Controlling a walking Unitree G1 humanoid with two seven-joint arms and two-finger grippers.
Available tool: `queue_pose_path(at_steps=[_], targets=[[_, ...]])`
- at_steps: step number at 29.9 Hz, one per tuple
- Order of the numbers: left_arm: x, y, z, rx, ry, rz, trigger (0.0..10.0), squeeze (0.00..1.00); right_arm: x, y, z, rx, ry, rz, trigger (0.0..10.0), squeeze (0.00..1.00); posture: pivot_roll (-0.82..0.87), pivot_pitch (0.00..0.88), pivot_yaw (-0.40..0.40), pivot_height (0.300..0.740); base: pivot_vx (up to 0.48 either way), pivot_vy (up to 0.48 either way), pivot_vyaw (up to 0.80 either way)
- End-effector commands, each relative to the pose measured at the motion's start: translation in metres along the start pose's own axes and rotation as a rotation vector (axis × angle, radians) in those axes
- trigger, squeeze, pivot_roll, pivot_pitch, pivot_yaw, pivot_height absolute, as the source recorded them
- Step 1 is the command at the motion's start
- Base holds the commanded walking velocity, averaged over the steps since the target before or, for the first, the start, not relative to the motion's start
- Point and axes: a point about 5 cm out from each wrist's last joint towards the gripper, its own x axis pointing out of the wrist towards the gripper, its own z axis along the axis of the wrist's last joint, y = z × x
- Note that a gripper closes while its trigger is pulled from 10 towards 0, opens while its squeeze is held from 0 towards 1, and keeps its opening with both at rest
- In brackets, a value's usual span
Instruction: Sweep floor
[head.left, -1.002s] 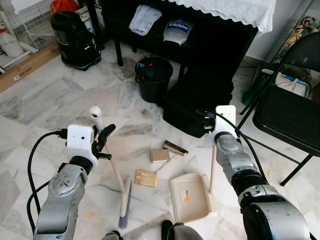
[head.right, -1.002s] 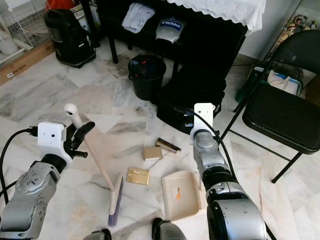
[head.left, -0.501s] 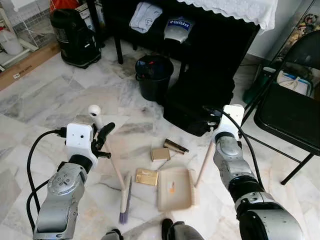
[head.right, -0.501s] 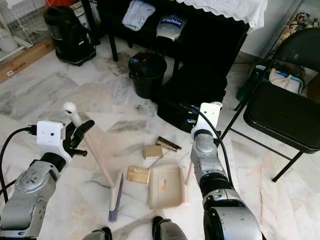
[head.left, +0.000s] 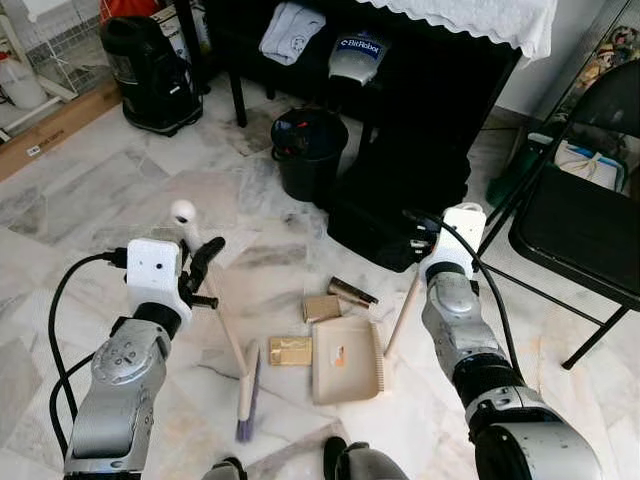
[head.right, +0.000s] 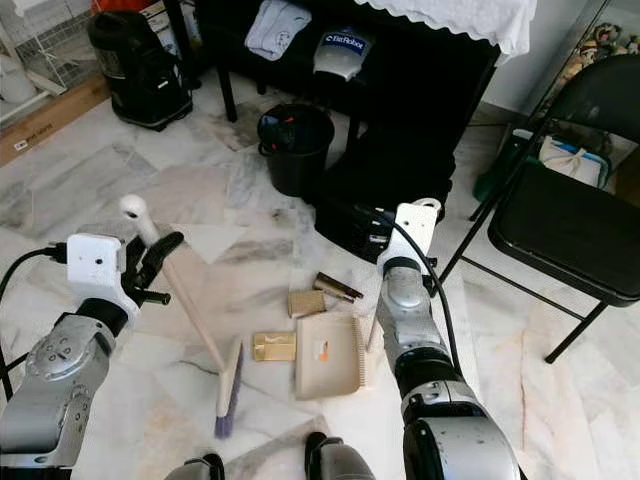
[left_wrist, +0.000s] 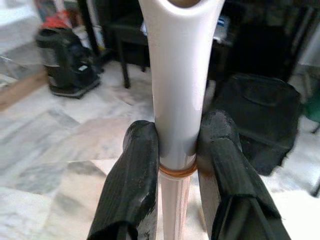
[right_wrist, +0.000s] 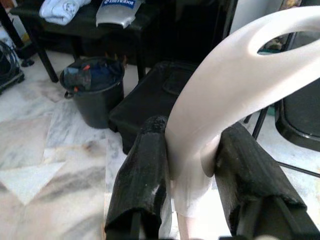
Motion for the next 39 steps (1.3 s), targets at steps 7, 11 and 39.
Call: queue_pose_path(at_steps=[7,11,39], targets=[[0.001,0.006,0.005,0.023,-0.039,0.038,10.0,0.0,-0.002,-0.007,-0.008,-0.068,0.007,-0.011,10.0,0.0,-0.03,0.268,-0.044,0.74,0.0,0.0,0.0],[0.0,0.004,0.004,0.023,-0.048,0.048,10.0,0.0,-0.001,-0.009,-0.001,-0.091,-0.036,-0.024,10.0,0.0,-0.03,0.27,-0.045,0.74,0.0,0.0,0.0],[0.001,0.003,0.005,0.02,-0.066,0.058,10.0,0.0,-0.003,-0.007,-0.006,-0.11,-0.065,-0.002,10.0,0.0,-0.03,0.27,-0.055,0.74,0.0,0.0,0.0]])
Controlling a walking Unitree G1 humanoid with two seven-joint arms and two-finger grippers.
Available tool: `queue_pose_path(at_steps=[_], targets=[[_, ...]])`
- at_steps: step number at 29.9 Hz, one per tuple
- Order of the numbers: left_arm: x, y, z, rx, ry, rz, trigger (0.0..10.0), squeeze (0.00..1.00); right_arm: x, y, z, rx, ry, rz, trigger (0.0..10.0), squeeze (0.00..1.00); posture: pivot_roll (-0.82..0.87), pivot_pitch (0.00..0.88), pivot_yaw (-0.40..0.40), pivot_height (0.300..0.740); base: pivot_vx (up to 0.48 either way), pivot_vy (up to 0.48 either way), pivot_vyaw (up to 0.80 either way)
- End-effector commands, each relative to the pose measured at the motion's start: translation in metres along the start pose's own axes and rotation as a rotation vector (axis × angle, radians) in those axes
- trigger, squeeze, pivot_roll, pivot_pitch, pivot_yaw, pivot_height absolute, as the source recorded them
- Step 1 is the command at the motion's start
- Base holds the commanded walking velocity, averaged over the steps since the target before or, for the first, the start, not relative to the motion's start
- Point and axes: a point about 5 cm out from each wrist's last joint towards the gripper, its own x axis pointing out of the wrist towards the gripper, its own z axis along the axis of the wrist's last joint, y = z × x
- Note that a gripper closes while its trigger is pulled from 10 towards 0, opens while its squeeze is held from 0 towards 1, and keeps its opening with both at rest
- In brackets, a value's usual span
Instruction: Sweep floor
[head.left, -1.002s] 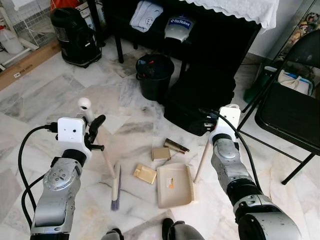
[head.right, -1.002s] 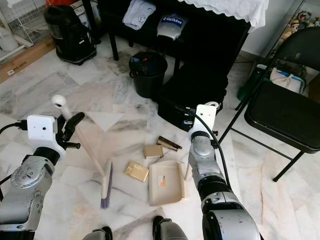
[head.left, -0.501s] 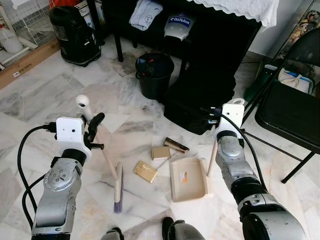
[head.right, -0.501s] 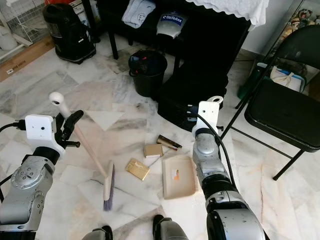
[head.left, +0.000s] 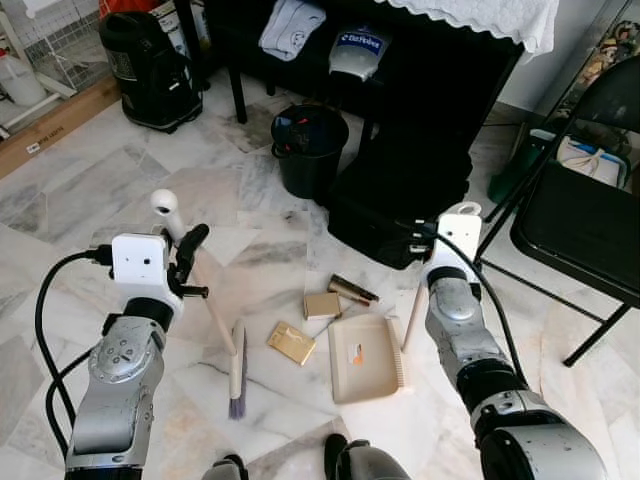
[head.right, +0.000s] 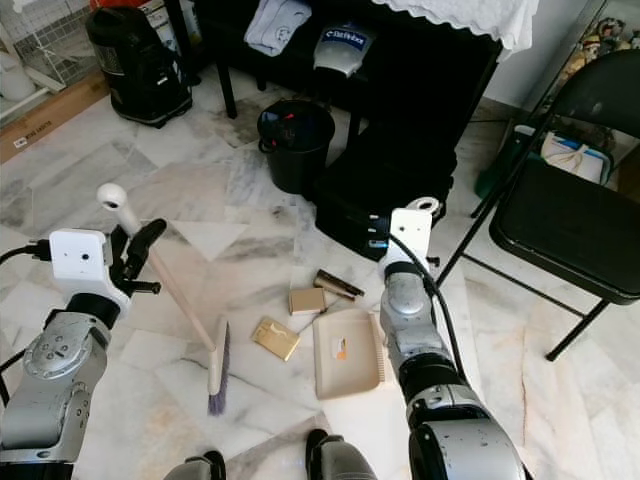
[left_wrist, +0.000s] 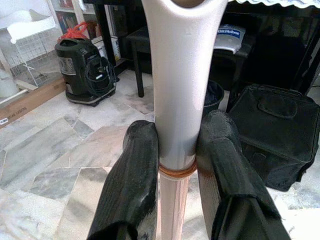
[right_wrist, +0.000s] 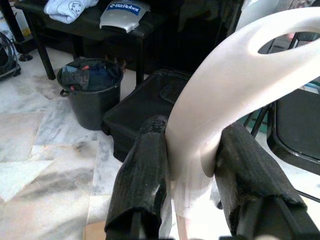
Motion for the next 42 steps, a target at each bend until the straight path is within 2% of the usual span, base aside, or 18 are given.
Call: queue_pose_path(at_steps=[1,15,20,28,33,35,38,42], targets=[[0.0,0.0,0.003,0.018,-0.02,0.002,10.0,0.0,-0.001,-0.003,-0.002,-0.017,-0.009,-0.005,10.0,0.0,-0.03,0.27,-0.055,0.74,0.0,0.0,0.0],[0.003,0.002,-0.002,0.033,-0.03,0.037,10.0,0.0,-0.001,-0.004,-0.006,-0.062,-0.015,0.007,10.0,0.0,-0.03,0.265,-0.056,0.74,0.0,0.0,0.0],[0.012,0.003,-0.002,0.043,-0.055,0.057,10.0,0.0,-0.005,-0.001,-0.018,-0.085,0.054,0.02,10.0,0.0,-0.03,0.26,-0.055,0.74,0.0,0.0,0.0],[0.02,0.002,0.004,0.039,-0.108,0.092,10.0,0.0,-0.005,0.0,-0.019,-0.079,0.065,0.027,10.0,0.0,-0.04,0.256,-0.057,0.74,0.0,0.0,0.0],[0.02,-0.009,-0.012,0.006,-0.053,0.013,10.0,0.0,-0.005,0.0,-0.018,-0.074,0.058,0.028,10.0,0.0,-0.04,0.253,-0.059,0.74,0.0,0.0,0.0],[0.019,-0.019,-0.024,-0.024,0.002,-0.065,10.0,0.0,-0.005,0.001,-0.017,-0.072,0.056,0.03,10.0,0.0,-0.04,0.253,-0.06,0.74,0.0,0.0,0.0],[0.019,-0.022,-0.029,-0.031,0.018,-0.091,10.0,0.0,-0.005,0.001,-0.016,-0.07,0.054,0.031,10.0,0.0,-0.04,0.252,-0.061,0.74,0.0,0.0,0.0],[0.018,-0.028,-0.044,-0.074,0.068,-0.116,10.0,0.0,-0.004,0.002,-0.015,-0.066,0.049,0.035,10.0,0.0,-0.05,0.256,-0.064,0.74,0.0,0.0,0.0]])
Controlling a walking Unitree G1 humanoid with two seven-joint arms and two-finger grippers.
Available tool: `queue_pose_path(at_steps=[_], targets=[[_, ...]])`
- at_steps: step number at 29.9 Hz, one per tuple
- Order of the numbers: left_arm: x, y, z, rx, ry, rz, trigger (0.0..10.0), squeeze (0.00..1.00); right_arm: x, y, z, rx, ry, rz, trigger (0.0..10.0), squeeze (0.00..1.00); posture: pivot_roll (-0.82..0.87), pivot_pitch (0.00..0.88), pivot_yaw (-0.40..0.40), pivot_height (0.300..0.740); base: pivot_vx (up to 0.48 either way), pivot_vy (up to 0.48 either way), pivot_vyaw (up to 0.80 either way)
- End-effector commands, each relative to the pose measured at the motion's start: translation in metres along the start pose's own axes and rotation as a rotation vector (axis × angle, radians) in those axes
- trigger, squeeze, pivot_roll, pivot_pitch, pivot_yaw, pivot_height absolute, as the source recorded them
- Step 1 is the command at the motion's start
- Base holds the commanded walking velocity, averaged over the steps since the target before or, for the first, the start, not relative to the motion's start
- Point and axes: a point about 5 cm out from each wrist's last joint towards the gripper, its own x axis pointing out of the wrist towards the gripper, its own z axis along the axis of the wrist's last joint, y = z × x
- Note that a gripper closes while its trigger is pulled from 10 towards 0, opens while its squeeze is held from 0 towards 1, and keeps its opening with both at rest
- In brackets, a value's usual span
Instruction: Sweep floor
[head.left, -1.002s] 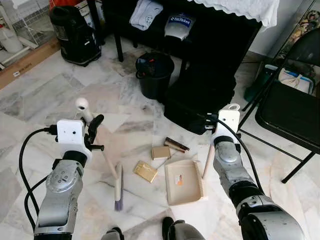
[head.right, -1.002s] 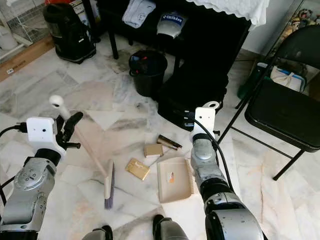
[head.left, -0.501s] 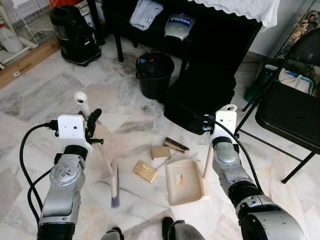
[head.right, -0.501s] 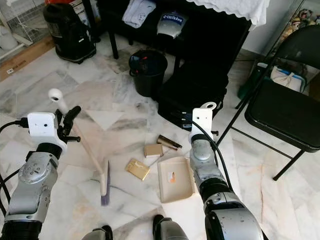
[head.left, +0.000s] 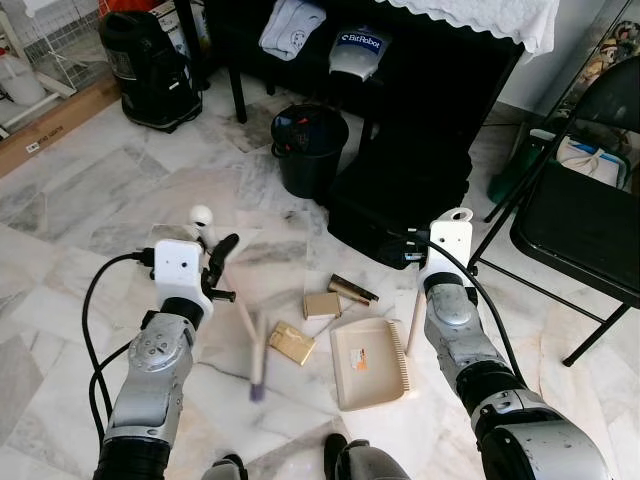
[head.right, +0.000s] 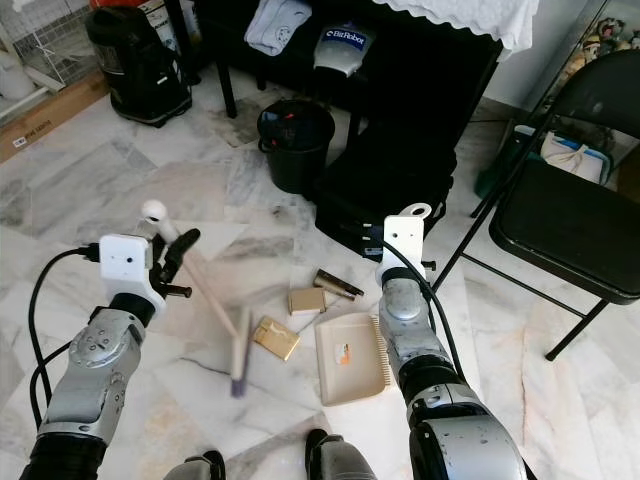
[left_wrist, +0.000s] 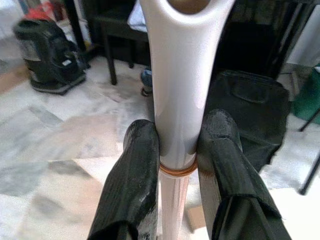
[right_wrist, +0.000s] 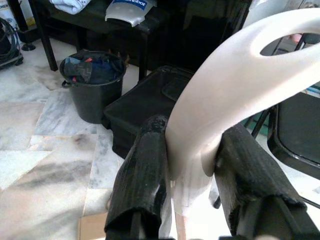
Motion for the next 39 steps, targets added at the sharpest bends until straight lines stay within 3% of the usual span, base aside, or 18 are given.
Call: queue_pose_path(at_steps=[1,8,17,19,21,26,28,33,39], targets=[[-0.001,-0.001,-0.008,-0.018,0.018,-0.01,10.0,0.0,-0.003,0.0,-0.009,-0.017,0.042,0.007,10.0,0.0,-0.05,0.256,-0.064,0.74,0.0,0.0,0.0],[-0.007,-0.01,-0.029,-0.116,0.142,-0.132,10.0,0.0,-0.003,-0.001,-0.01,-0.018,0.044,0.008,10.0,0.0,-0.05,0.261,-0.066,0.74,0.0,0.0,0.0],[-0.007,-0.004,-0.025,-0.197,0.154,-0.155,10.0,0.0,-0.003,0.001,-0.01,-0.016,0.046,0.013,10.0,0.0,-0.05,0.265,-0.066,0.74,0.0,0.0,0.0],[-0.007,-0.002,-0.021,-0.236,0.153,-0.164,10.0,0.0,-0.003,0.0,-0.01,-0.016,0.047,0.012,10.0,0.0,-0.04,0.266,-0.064,0.74,0.0,0.0,0.0],[-0.009,0.005,-0.015,-0.353,0.139,-0.142,10.0,0.0,-0.003,0.001,-0.01,-0.014,0.049,0.012,10.0,0.0,-0.04,0.264,-0.061,0.74,0.0,0.0,0.0],[-0.013,0.008,-0.008,-0.439,0.124,-0.155,10.0,0.0,-0.003,0.002,-0.01,-0.01,0.052,0.014,10.0,0.0,-0.03,0.265,-0.058,0.74,0.0,0.0,0.0],[-0.016,0.008,0.0,-0.516,0.102,-0.19,10.0,0.0,-0.002,0.004,-0.009,-0.007,0.053,0.017,10.0,0.0,-0.02,0.263,-0.056,0.74,0.0,0.0,0.0],[-0.015,0.011,0.009,-0.554,0.082,-0.201,10.0,0.0,-0.002,0.005,-0.008,-0.003,0.052,0.02,10.0,0.0,-0.02,0.259,-0.055,0.74,0.0,0.0,0.0],[-0.008,0.023,0.038,-0.476,-0.04,-0.113,10.0,0.0,0.001,0.006,0.0,0.024,0.026,0.015,10.0,0.0,-0.02,0.246,-0.051,0.74,0.0,0.0,0.0]])
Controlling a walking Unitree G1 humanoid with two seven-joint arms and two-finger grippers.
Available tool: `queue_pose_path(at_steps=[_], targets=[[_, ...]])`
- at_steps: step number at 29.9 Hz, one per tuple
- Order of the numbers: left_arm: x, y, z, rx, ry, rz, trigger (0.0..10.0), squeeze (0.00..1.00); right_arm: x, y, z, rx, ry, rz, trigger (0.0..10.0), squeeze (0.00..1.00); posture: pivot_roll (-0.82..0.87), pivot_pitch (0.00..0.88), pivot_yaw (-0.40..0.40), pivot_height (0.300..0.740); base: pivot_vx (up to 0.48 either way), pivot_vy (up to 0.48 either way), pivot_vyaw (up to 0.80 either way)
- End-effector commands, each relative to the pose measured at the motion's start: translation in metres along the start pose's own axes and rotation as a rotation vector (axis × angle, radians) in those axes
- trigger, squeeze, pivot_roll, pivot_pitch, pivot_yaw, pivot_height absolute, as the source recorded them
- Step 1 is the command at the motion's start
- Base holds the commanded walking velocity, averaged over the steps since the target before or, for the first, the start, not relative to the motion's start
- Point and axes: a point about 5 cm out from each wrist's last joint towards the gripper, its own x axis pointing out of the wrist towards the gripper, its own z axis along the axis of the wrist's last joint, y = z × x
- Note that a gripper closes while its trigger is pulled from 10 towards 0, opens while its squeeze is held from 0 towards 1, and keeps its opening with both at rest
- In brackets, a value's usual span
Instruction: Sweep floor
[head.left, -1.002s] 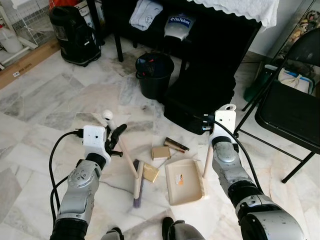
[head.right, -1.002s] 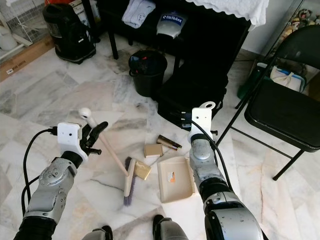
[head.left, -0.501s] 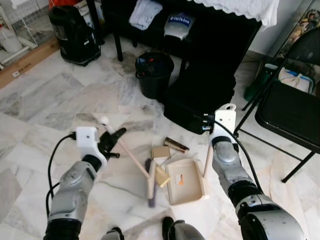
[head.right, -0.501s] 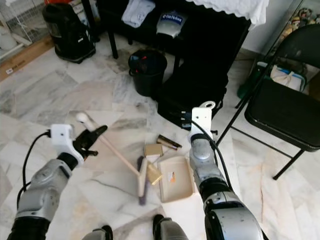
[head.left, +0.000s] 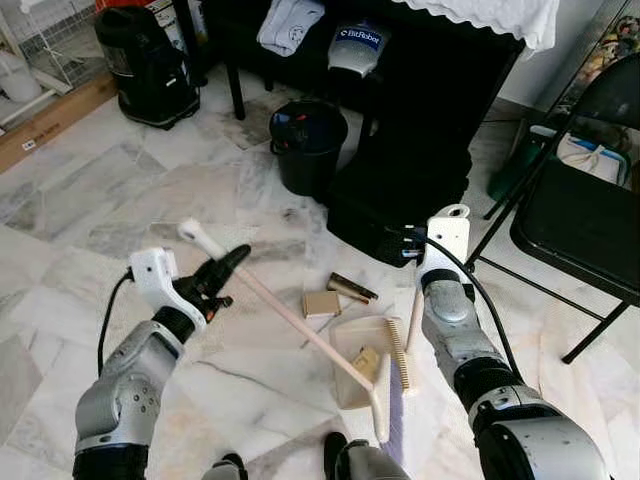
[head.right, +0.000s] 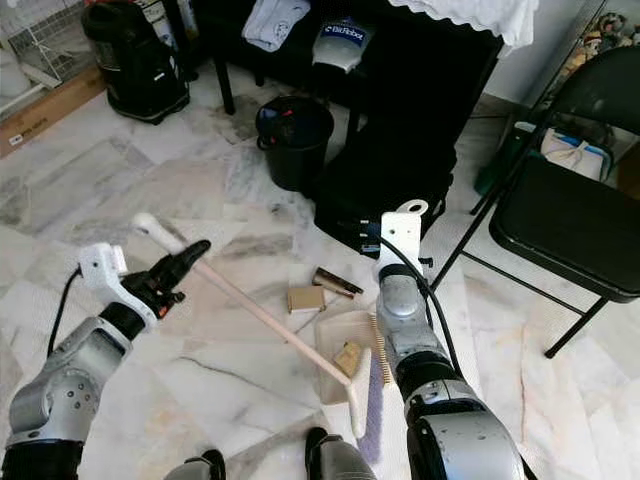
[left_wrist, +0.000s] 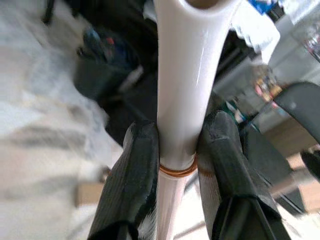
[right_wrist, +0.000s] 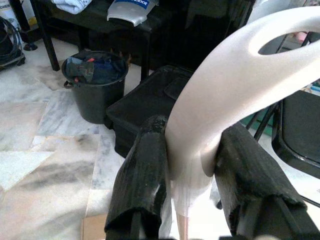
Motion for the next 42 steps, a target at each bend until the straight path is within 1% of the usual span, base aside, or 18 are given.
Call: queue_pose_path(at_steps=[1,5,7,12,15,16,17,19,20,21,23,25,27,28,33,34,36,42], targets=[[-0.002,-0.007,0.032,0.072,-0.135,0.01,10.0,0.0,0.0,0.001,-0.003,0.029,0.029,0.0,10.0,0.0,-0.02,0.242,-0.05,0.74,0.0,0.0,0.0],[-0.004,-0.012,0.042,0.096,-0.156,0.002,10.0,0.0,0.002,0.0,0.0,0.038,0.027,-0.002,10.0,0.0,-0.01,0.233,-0.048,0.74,0.0,0.0,0.0],[-0.007,-0.02,0.054,0.125,-0.183,-0.018,10.0,0.0,0.003,0.001,0.004,0.048,0.018,-0.001,10.0,0.0,-0.01,0.226,-0.046,0.74,0.0,0.0,0.0],[-0.01,-0.026,0.077,0.189,-0.243,-0.015,10.0,0.0,0.006,0.004,0.013,0.083,-0.007,0.014,10.0,0.0,0.01,0.201,-0.041,0.74,0.0,0.0,0.0],[-0.008,-0.025,0.088,0.234,-0.294,0.034,10.0,0.0,0.008,0.007,0.024,0.12,-0.041,0.017,10.0,0.0,0.01,0.182,-0.034,0.74,0.0,0.0,0.0],[-0.007,-0.022,0.09,0.269,-0.307,0.07,10.0,0.0,0.009,0.007,0.028,0.14,-0.056,0.016,10.0,0.0,0.0,0.172,-0.029,0.74,0.0,0.0,0.0],[-0.007,-0.022,0.09,0.269,-0.307,0.07,10.0,0.0,0.009,0.007,0.028,0.14,-0.056,0.016,10.0,0.0,0.0,0.172,-0.029,0.74,0.0,0.0,0.0],[-0.007,-0.015,0.095,0.312,-0.342,0.156,10.0,0.0,0.011,0.006,0.035,0.19,-0.068,0.011,10.0,0.0,0.0,0.159,-0.026,0.74,0.0,0.0,0.0],[-0.007,-0.013,0.096,0.315,-0.35,0.178,10.0,0.0,0.012,0.006,0.037,0.206,-0.067,0.009,10.0,0.0,0.0,0.159,-0.026,0.74,0.0,0.0,0.0],[-0.008,-0.008,0.095,0.351,-0.355,0.242,10.0,0.0,0.013,0.004,0.042,0.247,-0.078,-0.008,10.0,0.0,0.0,0.146,-0.022,0.74,0.0,0.0,0.0],[-0.01,-0.006,0.094,0.343,-0.371,0.27,10.0,0.0,0.013,0.002,0.048,0.265,-0.101,-0.013,10.0,0.0,-0.01,0.136,-0.02,0.74,0.0,0.0,0.0],[-0.013,-0.004,0.091,0.362,-0.387,0.317,10.0,0.0,0.012,0.0,0.057,0.291,-0.147,-0.013,10.0,0.0,-0.01,0.109,-0.015,0.74,0.0,0.0,0.0],[-0.013,-0.002,0.089,0.366,-0.389,0.334,10.0,0.0,0.012,0.0,0.059,0.297,-0.158,-0.013,10.0,0.0,-0.01,0.106,-0.014,0.74,0.0,0.0,0.0],[-0.013,-0.002,0.088,0.391,-0.39,0.34,10.0,0.0,0.011,-0.001,0.063,0.306,-0.17,-0.013,10.0,0.0,-0.01,0.098,-0.012,0.74,0.0,0.0,0.0],[-0.012,0.006,0.088,0.443,-0.407,0.396,10.0,0.0,0.011,-0.001,0.07,0.322,-0.189,-0.02,10.0,0.0,-0.02,0.081,-0.006,0.74,0.0,0.0,0.0],[-0.011,0.007,0.088,0.483,-0.408,0.412,10.0,0.0,0.011,-0.001,0.072,0.329,-0.191,-0.022,10.0,0.0,-0.01,0.073,-0.005,0.74,0.0,0.0,0.0],[-0.009,0.007,0.086,0.515,-0.405,0.417,10.0,0.0,0.01,0.0,0.075,0.33,-0.198,-0.021,10.0,0.0,-0.01,0.069,-0.005,0.74,0.0,0.0,0.0],[-0.002,0.005,0.081,0.53,-0.401,0.404,10.0,0.0,0.011,-0.001,0.085,0.334,-0.227,-0.014,10.0,0.0,-0.02,0.052,-0.008,0.74,0.0,0.0,0.0]])
